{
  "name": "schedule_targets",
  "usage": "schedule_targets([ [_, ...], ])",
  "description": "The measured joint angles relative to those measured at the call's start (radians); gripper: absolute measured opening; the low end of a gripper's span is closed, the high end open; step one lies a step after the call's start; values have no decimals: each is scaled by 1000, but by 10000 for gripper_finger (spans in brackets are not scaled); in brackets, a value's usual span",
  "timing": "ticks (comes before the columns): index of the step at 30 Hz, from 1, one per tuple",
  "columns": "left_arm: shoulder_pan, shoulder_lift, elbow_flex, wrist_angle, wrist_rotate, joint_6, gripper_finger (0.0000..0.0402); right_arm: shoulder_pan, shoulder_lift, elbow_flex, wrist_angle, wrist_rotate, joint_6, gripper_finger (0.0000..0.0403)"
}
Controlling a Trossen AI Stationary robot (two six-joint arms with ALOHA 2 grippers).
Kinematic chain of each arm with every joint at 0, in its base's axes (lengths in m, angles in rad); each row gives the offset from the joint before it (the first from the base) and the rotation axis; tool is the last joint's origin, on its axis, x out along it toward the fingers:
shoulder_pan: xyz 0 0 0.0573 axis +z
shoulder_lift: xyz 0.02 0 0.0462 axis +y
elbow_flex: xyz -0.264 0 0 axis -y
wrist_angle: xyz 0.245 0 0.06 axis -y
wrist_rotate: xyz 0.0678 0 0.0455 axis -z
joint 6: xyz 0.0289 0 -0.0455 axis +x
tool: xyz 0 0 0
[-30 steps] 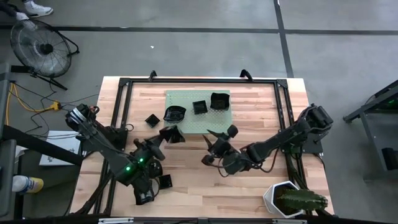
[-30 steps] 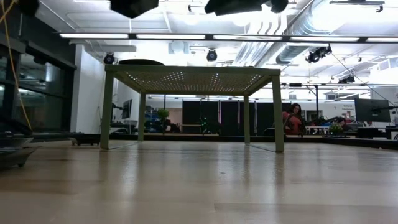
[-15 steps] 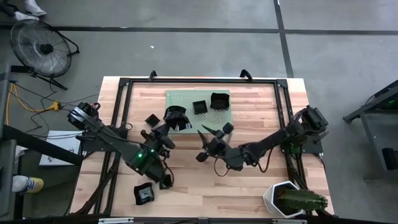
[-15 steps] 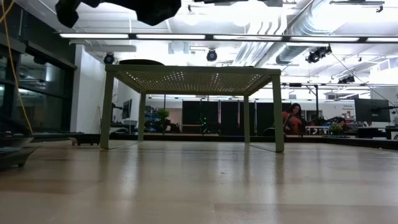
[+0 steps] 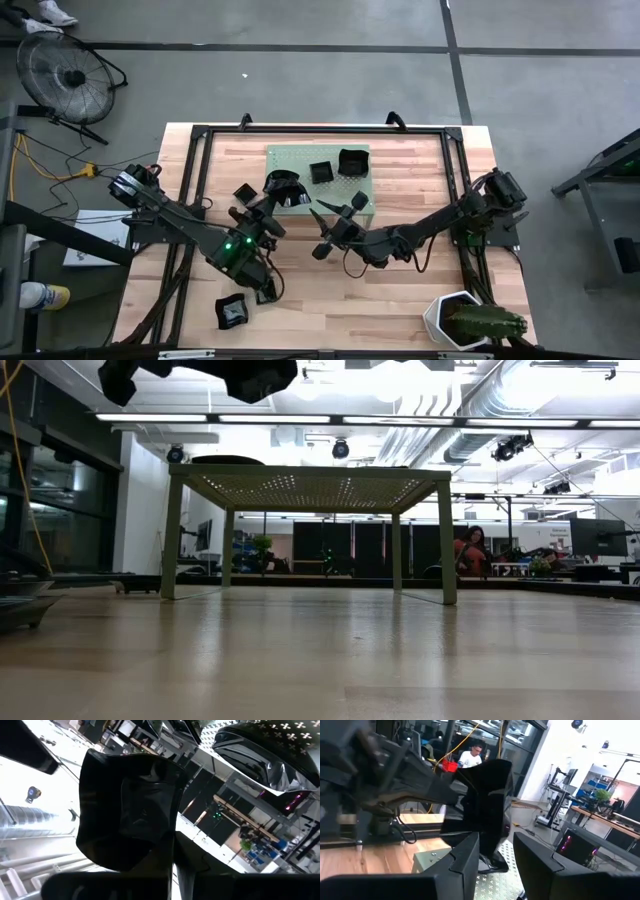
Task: Pick & Place Mini shaped plates
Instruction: Stack the distorted square plate on top of the other distorted square plates on the shelf
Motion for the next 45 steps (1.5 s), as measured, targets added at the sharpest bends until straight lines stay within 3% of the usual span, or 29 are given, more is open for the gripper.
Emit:
schedule_targets([
  [10, 19, 0, 0, 84, 1, 72, 0, -41, 0, 0, 2, -5, -8, 116],
  [25, 19, 0, 0, 96, 17, 71, 0, -86, 0, 0, 10, -140, 6, 116],
  [32, 19, 0, 0, 96, 20, 71, 0, -92, 0, 0, 9, -136, 6, 115],
  [45, 19, 0, 0, 100, 23, 70, 0, -92, 0, 0, 9, -135, 1, 26],
])
